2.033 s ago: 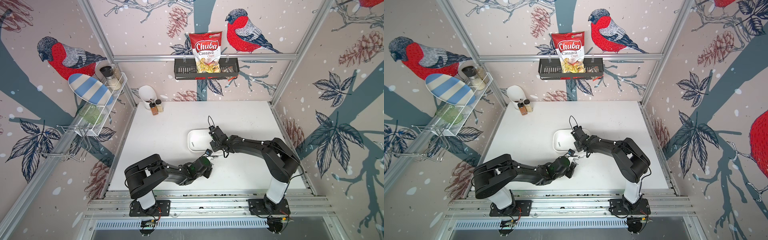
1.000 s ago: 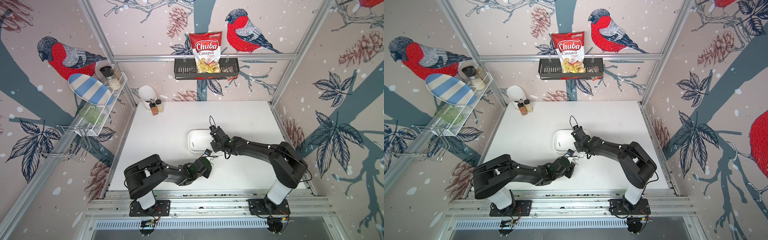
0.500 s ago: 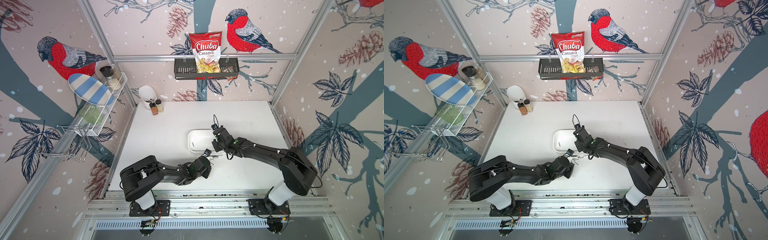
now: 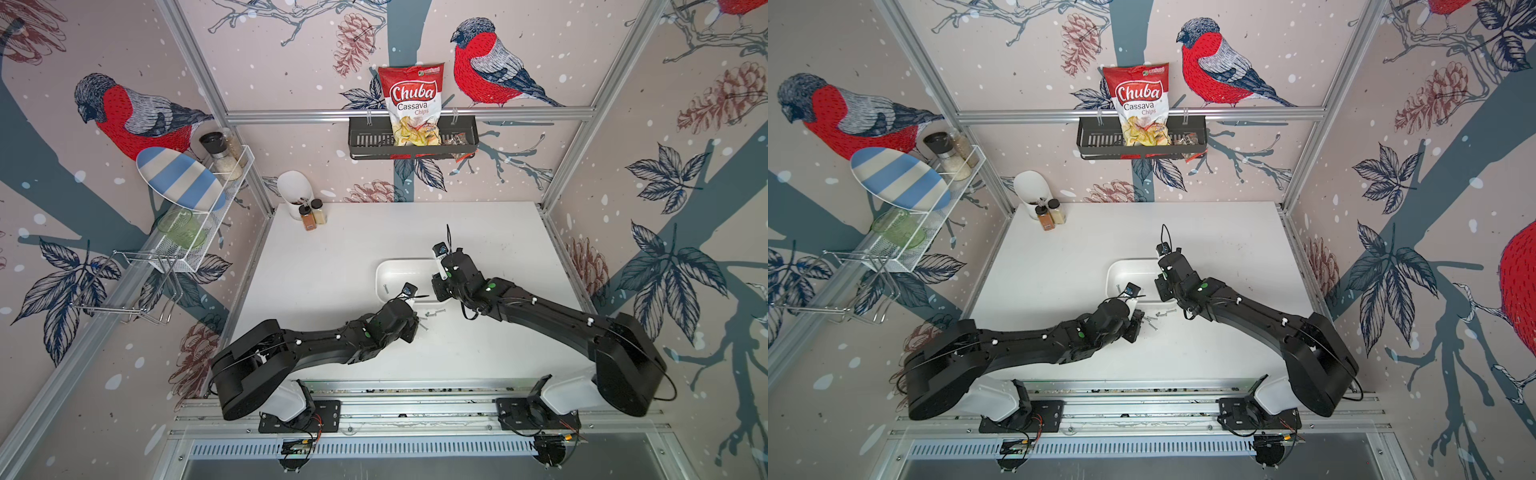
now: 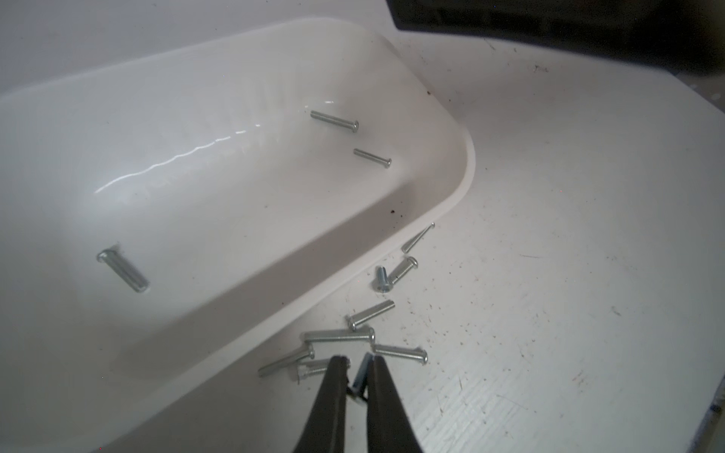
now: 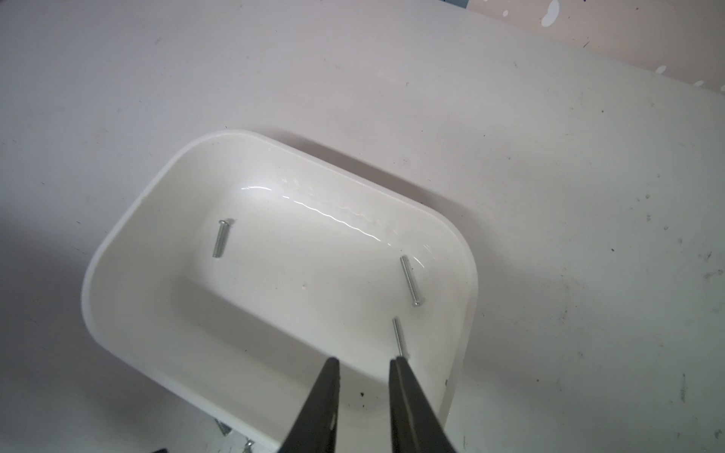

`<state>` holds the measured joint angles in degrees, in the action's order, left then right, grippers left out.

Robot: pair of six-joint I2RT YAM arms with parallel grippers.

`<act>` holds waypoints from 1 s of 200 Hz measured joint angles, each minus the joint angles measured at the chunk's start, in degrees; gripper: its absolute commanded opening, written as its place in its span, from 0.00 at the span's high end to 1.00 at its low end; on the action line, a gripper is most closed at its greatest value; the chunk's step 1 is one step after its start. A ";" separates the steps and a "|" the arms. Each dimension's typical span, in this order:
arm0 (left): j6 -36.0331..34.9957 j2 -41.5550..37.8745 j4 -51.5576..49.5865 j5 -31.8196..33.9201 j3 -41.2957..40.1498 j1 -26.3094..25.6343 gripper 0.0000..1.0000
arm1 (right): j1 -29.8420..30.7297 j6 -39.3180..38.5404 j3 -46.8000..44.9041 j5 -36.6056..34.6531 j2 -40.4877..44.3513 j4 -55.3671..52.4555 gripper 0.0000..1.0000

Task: Put the screws on the desktop into the storage box
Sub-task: Pick up the screw from the center of the board, then place the screw in the storage box.

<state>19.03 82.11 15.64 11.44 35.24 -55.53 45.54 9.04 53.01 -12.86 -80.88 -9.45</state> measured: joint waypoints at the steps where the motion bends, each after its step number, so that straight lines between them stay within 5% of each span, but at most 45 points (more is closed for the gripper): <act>1: -0.02 -0.11 -0.02 -0.02 0.04 0.09 0.93 | 0.02 0.02 -0.13 0.07 0.28 -0.02 0.73; 48: -1.44 -2.47 -1.66 -3.98 3.34 8.04 0.94 | 2.45 1.84 -4.74 2.89 6.29 0.31 0.71; 106: -3.56 5.75 -2.80 -10.19 9.79 15.52 0.94 | 9.16 6.03 -15.39 4.90 11.58 2.99 0.69; 200: -5.49 16.06 -2.80 -13.35 14.40 17.64 0.91 | 14.80 8.00 -18.12 5.14 -2.12 8.57 0.70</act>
<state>13.54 98.17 12.84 -1.91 49.65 -37.89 60.34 17.04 34.89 -7.73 -83.00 -0.89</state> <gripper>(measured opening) 0.078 0.299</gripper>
